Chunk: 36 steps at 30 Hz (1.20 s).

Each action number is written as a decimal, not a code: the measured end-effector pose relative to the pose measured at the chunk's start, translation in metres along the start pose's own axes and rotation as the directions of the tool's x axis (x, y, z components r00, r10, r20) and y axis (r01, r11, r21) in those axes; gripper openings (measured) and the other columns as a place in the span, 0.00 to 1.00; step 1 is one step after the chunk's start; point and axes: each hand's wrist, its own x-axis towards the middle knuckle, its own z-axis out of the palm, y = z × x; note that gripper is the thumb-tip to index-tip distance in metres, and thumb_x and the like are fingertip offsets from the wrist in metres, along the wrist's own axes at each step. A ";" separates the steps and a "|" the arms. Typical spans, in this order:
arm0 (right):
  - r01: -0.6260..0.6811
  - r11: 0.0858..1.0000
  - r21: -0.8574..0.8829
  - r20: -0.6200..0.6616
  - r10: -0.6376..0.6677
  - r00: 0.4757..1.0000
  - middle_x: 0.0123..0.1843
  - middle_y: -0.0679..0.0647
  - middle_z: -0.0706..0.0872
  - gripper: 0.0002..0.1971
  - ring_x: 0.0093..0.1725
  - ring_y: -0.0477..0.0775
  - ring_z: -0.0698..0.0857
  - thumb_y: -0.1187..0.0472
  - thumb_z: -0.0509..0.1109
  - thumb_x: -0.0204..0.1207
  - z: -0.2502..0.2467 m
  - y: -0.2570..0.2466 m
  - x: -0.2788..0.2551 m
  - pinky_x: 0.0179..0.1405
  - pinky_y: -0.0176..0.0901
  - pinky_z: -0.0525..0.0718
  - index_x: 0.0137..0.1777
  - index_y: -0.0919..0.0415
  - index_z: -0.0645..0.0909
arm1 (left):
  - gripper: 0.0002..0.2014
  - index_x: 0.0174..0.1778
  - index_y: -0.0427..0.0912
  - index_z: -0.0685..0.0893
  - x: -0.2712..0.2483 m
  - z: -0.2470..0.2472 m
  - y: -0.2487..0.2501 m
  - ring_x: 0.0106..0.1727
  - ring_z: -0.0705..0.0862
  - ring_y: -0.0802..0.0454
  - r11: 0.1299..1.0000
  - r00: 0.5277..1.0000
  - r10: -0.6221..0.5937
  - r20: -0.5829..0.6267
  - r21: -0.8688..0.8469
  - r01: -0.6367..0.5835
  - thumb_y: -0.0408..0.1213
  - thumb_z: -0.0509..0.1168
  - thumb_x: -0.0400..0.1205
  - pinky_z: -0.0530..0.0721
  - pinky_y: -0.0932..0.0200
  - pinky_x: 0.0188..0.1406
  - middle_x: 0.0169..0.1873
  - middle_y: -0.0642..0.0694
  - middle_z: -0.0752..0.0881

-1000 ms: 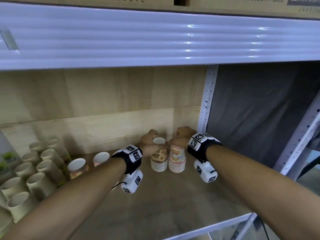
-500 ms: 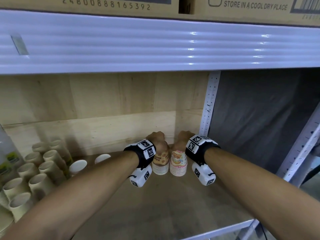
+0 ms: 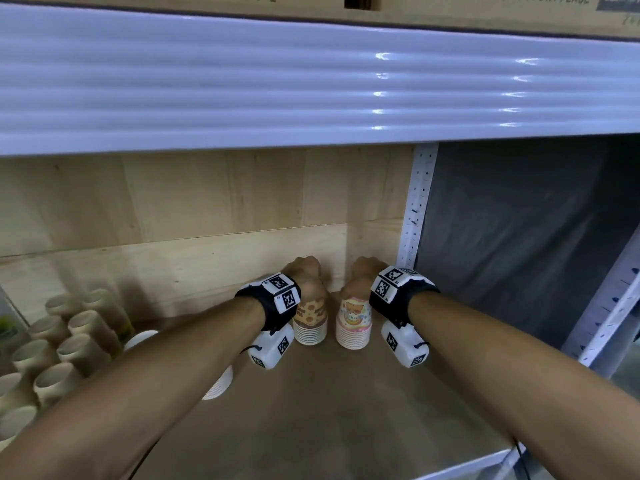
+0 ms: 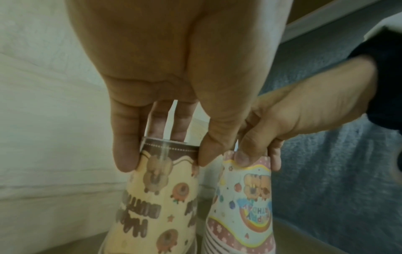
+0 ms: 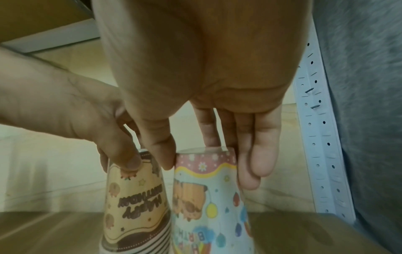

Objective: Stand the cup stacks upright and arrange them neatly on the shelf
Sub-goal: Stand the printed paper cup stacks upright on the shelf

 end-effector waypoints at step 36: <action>0.200 0.964 0.177 -0.193 -0.166 0.967 0.62 0.60 0.81 0.05 0.63 0.60 0.81 0.63 0.70 0.73 0.000 0.003 0.066 0.52 0.42 0.74 0.46 0.54 0.78 | 0.06 0.46 0.35 0.85 0.057 -0.013 -0.016 0.47 0.86 0.43 0.981 0.986 0.166 -0.005 -0.103 -0.165 0.31 0.70 0.74 0.87 0.51 0.44 0.47 0.39 0.86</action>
